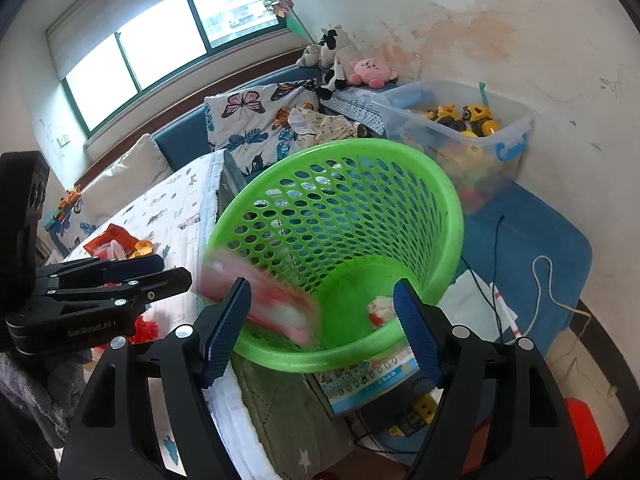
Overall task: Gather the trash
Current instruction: 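Drop the tissue into the green basket with the right gripper while the left drops the pink pack, then grasp the milk carton with the left gripper while the right reaches the red mesh net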
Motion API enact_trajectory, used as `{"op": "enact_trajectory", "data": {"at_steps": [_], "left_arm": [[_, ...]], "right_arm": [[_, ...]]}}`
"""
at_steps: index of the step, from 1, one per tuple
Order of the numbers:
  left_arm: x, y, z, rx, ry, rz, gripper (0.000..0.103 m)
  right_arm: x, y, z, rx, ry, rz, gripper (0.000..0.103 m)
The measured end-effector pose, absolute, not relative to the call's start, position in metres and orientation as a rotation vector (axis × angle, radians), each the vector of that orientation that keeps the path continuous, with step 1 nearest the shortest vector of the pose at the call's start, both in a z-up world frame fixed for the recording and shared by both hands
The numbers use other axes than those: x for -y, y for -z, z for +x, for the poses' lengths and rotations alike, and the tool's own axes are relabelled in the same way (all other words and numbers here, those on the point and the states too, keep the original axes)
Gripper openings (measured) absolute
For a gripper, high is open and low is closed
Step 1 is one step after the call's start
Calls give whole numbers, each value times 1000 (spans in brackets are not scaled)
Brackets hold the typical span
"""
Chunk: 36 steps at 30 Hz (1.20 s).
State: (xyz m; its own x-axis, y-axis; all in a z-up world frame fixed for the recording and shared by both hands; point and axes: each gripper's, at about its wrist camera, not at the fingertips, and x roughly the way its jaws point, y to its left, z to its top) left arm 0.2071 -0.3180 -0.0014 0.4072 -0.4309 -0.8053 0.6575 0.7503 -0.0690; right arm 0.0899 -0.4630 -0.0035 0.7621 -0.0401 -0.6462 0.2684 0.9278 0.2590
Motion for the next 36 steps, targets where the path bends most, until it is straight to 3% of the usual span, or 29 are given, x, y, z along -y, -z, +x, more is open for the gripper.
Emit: {"op": "enact_trajectory", "data": {"at_steps": [9, 23, 36], "left_arm": [[280, -21, 187, -883, 681, 195, 63], [157, -36, 136, -814, 494, 81, 68], [28, -25, 146, -946, 43, -205, 73]], "right_arm": [[449, -4, 74, -663, 146, 357, 76], [399, -13, 56, -650, 56, 336, 80], [357, -15, 69, -655, -62, 310, 81]]}}
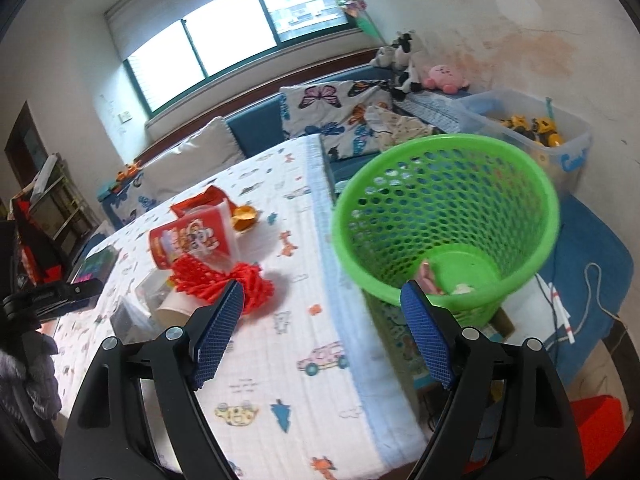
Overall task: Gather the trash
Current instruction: 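Grasp the milk carton with the left gripper while the right reaches the red mesh net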
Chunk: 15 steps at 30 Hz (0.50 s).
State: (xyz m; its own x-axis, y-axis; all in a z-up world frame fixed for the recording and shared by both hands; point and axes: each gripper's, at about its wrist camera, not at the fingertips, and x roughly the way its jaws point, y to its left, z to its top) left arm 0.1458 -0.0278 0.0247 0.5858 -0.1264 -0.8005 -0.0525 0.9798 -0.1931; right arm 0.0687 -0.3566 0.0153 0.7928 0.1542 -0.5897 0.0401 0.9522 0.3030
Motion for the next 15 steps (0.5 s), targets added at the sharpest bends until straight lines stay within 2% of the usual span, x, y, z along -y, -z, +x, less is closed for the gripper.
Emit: {"op": "enact_trajectory", "data": {"at_steps": [6, 15], "left_arm": [[10, 1, 160, -1056, -61, -337, 73], [12, 24, 167, -1104, -170, -404, 75]], "right_arm": [[336, -14, 80, -667, -132, 279, 81], [319, -5, 94, -705, -211, 259, 81]]}}
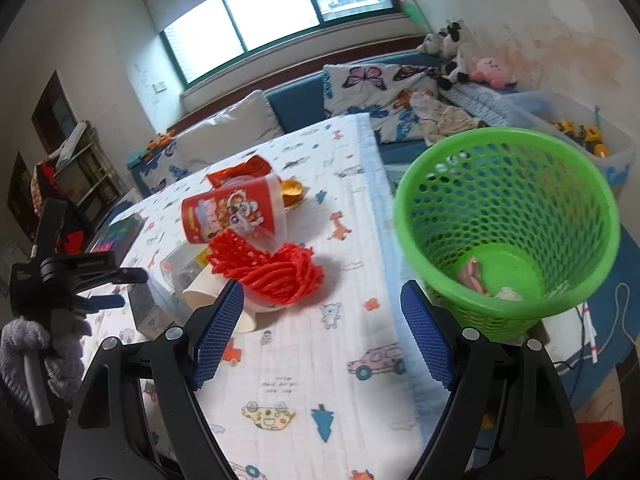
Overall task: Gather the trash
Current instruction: 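Grasp the milk carton with the left gripper while the right reaches the red mesh net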
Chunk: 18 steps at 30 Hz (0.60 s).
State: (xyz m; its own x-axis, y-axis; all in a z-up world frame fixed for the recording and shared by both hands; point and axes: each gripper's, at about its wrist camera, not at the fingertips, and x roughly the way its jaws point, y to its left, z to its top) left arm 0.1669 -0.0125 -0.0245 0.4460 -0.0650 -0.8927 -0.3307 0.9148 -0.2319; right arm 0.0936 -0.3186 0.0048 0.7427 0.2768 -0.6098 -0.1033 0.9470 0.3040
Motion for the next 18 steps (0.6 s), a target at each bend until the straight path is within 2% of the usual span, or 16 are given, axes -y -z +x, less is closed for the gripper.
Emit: {"op": "enact_trajectory", "data": {"at_steps": [11, 15, 17, 18], "left_arm": [[20, 49, 178, -1165, -175, -429, 74], [19, 49, 179, -1165, -154, -421, 66], [20, 47, 180, -1153, -140, -391, 57], [21, 46, 180, -1149, -131, -382, 56]], "right_arm": [[298, 12, 117, -752, -301, 275, 83], [291, 13, 124, -761, -347, 286, 83], [284, 12, 128, -760, -364, 271, 83], [283, 13, 130, -761, -367, 267, 83]]}}
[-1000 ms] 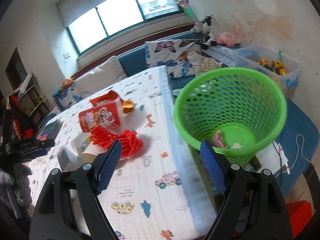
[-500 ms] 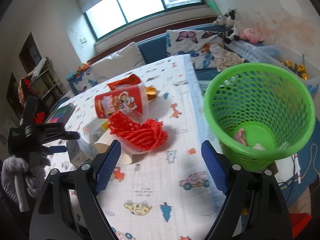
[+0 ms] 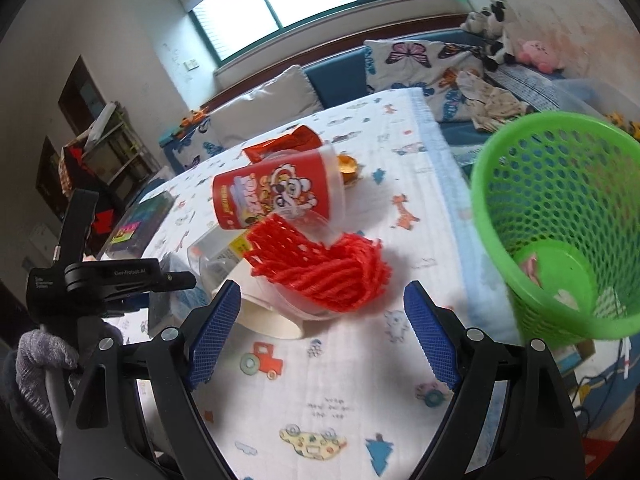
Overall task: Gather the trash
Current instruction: 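Grasp the milk carton with the left gripper while the right reaches the red mesh net, then grasp the red mesh net with the right gripper and lift it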
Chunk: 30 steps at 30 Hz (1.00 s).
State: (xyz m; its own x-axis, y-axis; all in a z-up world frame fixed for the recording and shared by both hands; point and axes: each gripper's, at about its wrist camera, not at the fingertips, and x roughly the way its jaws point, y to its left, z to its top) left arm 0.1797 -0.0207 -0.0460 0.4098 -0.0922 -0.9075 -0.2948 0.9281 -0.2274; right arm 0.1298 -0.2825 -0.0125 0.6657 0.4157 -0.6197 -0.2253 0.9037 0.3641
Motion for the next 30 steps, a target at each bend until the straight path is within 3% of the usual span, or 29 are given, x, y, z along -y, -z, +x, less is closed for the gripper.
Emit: {"op": "enact_trajectory", "data": {"at_steps": [13, 23, 30], "left_arm": [[13, 43, 179, -1147, -61, -347, 51], [10, 47, 180, -1156, -19, -332, 55], [12, 60, 181, -1199, -21, -327, 55]], "right_arm": [[291, 42, 168, -851, -445, 486, 87], [302, 34, 167, -822, -488, 572, 67], [311, 35, 167, -801, -461, 626, 69]]}}
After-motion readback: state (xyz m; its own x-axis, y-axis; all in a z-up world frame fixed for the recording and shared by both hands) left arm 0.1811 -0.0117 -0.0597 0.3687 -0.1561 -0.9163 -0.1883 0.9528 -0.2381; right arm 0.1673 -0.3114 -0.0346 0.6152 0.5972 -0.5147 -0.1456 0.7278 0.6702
